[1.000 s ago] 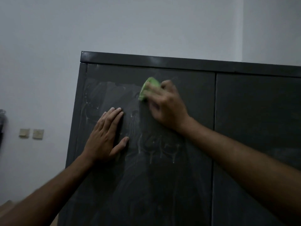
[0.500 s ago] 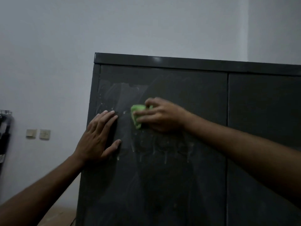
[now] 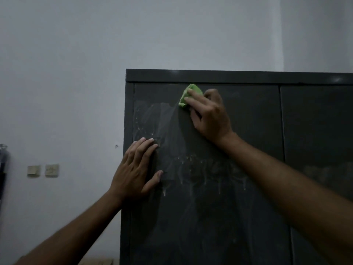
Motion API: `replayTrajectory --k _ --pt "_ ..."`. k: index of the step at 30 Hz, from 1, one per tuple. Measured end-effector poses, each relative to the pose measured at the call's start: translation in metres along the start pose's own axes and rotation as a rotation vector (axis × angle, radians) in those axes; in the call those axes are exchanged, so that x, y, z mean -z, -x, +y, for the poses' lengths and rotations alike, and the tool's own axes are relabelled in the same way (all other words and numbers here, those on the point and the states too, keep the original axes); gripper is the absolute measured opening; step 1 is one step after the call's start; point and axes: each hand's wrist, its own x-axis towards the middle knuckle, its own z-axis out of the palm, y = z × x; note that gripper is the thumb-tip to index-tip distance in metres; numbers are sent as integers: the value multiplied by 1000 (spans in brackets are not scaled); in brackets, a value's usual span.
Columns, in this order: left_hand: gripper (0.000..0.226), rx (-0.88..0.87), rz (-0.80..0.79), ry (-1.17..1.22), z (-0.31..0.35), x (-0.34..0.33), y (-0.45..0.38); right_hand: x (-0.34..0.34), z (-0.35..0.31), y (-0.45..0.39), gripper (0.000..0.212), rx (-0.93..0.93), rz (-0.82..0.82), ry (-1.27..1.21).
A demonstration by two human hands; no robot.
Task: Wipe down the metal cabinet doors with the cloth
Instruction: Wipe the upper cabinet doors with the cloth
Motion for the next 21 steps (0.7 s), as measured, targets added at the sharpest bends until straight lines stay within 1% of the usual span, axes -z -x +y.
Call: replayTrajectory --k 1,2,4,5,6,7,8,9,10,11,12,13,14,15,16,17,18,19,20,21 --pt "75 3 12 15 -1 -1 1 -8 -14 8 29 4 11 -9" --pt "71 -2 29 31 -1 -2 2 -13 -29 18 30 145 -42 -23" --pt "63 -18 71 58 -2 -4 3 -15 -45 38 34 562 -264 -55" --pt "58 -26 91 69 -2 -4 4 -12 -41 35 35 684 -329 -50" --pt "53 -29 112 78 -2 -5 5 -10 -33 26 34 706 -323 -27" --pt "50 -22 134 85 -2 -6 6 -11 -24 16 33 616 -274 -11" --pt "47 -9 153 89 -3 -7 7 -10 -18 4 33 431 -190 -14" --pt "44 6 165 94 -3 -7 7 -10 -18 -6 32 193 -86 -16" --pt "43 20 175 101 -3 -7 8 -13 -23 -9 32 1 -20 -15" --pt "42 33 184 110 -2 -8 8 -21 -32 -5 32 -57 24 -9" --pt "41 45 192 122 -2 -7 8 -27 -45 2 34 15 -4 -9" --pt "40 59 199 134 -2 -7 8 -32 -57 14 35 197 -87 -30" --pt "40 77 209 147 -2 -6 7 -32 -65 24 37 419 -202 -59" --pt "38 95 221 159 -2 -5 7 -31 -65 29 38 601 -312 -70" --pt "33 109 235 168 -2 -4 7 -27 -59 23 38 709 -356 -56" --pt "29 120 247 173 -1 -4 8 -26 -51 13 38 733 -341 -26" --pt "26 127 255 175 0 -4 8 -25 -43 0 36 647 -293 -12" --pt "25 133 259 176 0 -3 7 -25 -39 -13 35 477 -208 -8" --pt "25 141 260 178 1 -2 7 -25 -41 -22 33 252 -129 -19" --pt "25 156 258 182 1 0 7 -28 -47 -22 32 88 -69 -25"
